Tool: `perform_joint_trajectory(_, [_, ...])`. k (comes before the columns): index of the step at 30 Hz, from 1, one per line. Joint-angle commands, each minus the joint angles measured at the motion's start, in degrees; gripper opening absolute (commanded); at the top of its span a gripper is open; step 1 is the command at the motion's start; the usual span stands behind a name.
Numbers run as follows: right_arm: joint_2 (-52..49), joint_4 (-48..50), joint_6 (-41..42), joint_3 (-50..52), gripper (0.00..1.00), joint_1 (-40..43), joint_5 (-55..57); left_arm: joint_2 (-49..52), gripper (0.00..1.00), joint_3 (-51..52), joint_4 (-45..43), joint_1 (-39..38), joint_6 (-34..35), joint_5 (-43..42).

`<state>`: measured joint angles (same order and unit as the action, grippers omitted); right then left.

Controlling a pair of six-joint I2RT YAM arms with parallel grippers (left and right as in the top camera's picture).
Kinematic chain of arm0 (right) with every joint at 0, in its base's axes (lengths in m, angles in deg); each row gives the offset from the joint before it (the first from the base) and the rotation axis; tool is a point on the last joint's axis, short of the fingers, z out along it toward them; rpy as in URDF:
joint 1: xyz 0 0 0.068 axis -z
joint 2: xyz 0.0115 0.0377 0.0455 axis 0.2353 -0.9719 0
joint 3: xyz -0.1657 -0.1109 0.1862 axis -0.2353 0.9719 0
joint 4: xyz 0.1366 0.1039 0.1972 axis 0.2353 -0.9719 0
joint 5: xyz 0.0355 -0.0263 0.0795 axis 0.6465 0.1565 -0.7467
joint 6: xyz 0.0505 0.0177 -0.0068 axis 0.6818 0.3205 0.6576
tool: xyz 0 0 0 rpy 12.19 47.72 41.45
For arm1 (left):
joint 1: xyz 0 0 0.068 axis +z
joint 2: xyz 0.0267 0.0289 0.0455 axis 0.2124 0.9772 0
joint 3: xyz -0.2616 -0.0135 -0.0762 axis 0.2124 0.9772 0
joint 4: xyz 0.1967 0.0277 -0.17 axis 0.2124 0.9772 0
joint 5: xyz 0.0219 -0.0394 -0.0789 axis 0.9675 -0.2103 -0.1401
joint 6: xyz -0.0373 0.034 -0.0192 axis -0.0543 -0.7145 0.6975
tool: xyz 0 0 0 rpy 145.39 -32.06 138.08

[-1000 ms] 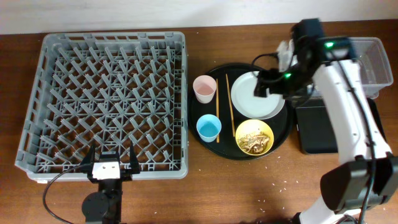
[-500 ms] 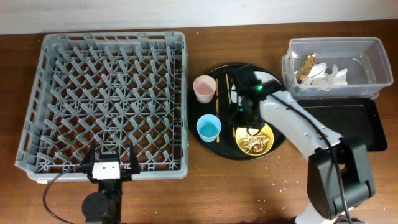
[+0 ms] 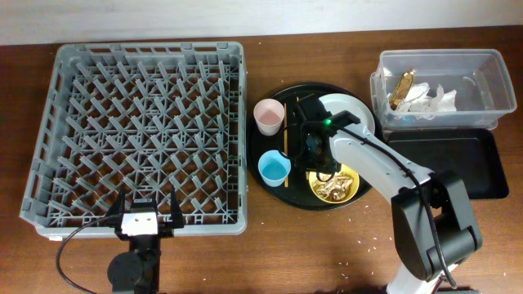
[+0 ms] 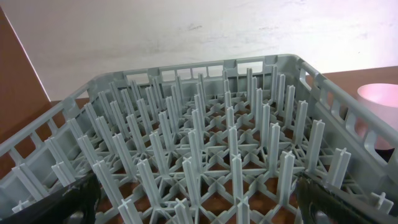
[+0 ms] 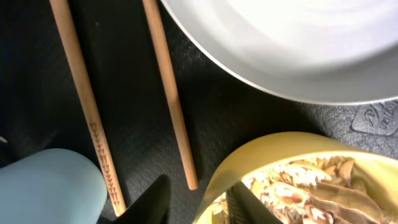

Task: Sort waste into correct bins and load items into the dishwasher rack
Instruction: 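Grasp the rim of the yellow bowl with the right gripper, then tip the yellow bowl over the black tray to dump the scraps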

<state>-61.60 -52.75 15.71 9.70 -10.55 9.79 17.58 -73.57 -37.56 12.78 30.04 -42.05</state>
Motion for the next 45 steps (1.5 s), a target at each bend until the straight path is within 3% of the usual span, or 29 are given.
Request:
perform_joint_trajectory(1, [-0.9, -1.2, 2.2, 0.3, 0.25, -0.6, 1.1, -0.5, 1.0, 0.1, 0.3, 0.4, -0.9, -0.6])
perform_joint_trajectory(5, [-2.3, -1.4, 2.7, 0.3, 0.12, -0.6, 1.0, -0.4, 0.99, 0.1, 0.3, 0.4, -0.9, -0.6])
perform_joint_trajectory(9, [-3.3, -1.5, 2.7, 0.3, 0.11, -0.6, 0.8, -0.4, 1.0, 0.1, 0.3, 0.4, -0.9, -0.6])
perform_joint_trajectory(12, [-3.3, -1.5, 2.7, 0.3, 0.04, -0.6, 0.9, -0.5, 1.0, 0.1, 0.3, 0.4, -0.9, -0.6])
perform_joint_trajectory(18, [-2.9, -5.7, 1.8, -4.0, 0.04, -0.5, 0.9, -0.5, 0.99, 0.1, 0.3, 0.4, -0.9, -0.6])
perform_joint_trajectory(26, [1.2, -19.1, -7.1, -21.1, 0.04, 1.4, 0.4, -0.4, 1.0, 0.1, 0.3, 0.4, -0.9, -0.6])
perform_joint_trajectory(37, [4.3, -23.4, -32.2, -24.2, 0.04, 24.5, -26.3, -0.4, 0.99, 0.1, 0.3, 0.4, -0.9, -0.6])
perform_joint_trajectory(45, [4.0, -23.5, -44.3, -23.9, 0.04, 41.5, -42.6, -0.4, 1.0, 0.1, 0.3, 0.4, -0.9, -0.6])
